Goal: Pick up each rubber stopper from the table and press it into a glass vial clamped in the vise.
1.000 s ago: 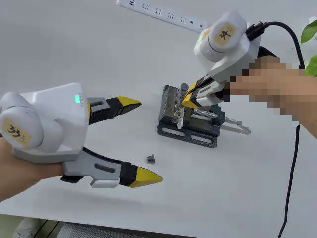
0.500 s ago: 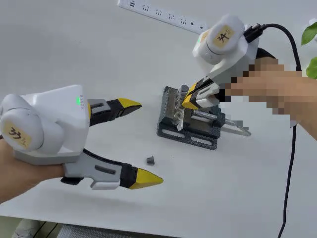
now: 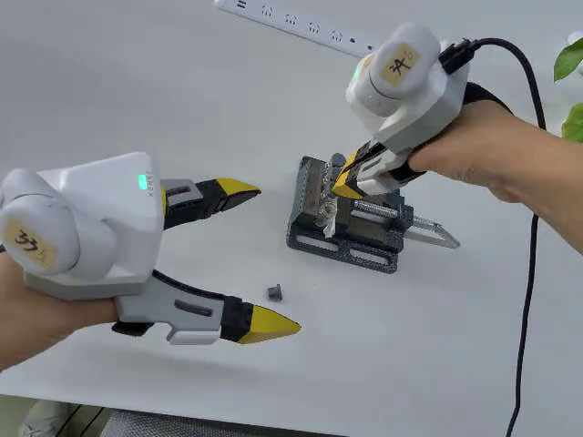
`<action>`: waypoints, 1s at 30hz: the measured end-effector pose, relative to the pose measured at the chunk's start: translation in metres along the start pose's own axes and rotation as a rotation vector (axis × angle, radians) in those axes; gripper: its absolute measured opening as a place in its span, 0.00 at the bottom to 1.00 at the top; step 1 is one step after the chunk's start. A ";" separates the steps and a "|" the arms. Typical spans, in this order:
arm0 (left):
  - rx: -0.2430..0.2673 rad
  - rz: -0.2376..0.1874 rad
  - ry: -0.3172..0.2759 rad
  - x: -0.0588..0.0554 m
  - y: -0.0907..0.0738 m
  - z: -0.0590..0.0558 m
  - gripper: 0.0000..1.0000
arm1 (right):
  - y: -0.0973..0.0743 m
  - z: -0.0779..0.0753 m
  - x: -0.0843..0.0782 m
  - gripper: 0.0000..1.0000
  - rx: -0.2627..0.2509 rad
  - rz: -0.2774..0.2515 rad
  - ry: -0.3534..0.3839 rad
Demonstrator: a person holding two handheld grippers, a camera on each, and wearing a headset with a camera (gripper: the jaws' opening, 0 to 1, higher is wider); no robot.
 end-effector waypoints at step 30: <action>-0.003 -0.008 -0.003 0.003 0.005 0.002 0.82 | 0.001 -0.003 0.001 0.00 0.015 0.064 -0.013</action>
Point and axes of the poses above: the centre of the closed fingertips' face, and the gripper's own axes: y roughly forward along the fingers, z roughly to its left, x roughly out of its top, the point moved 6 cm from there along -y, roughly backward along the fingers, and after that the axes turned 2 degrees about -x, right-handed, at the moved point
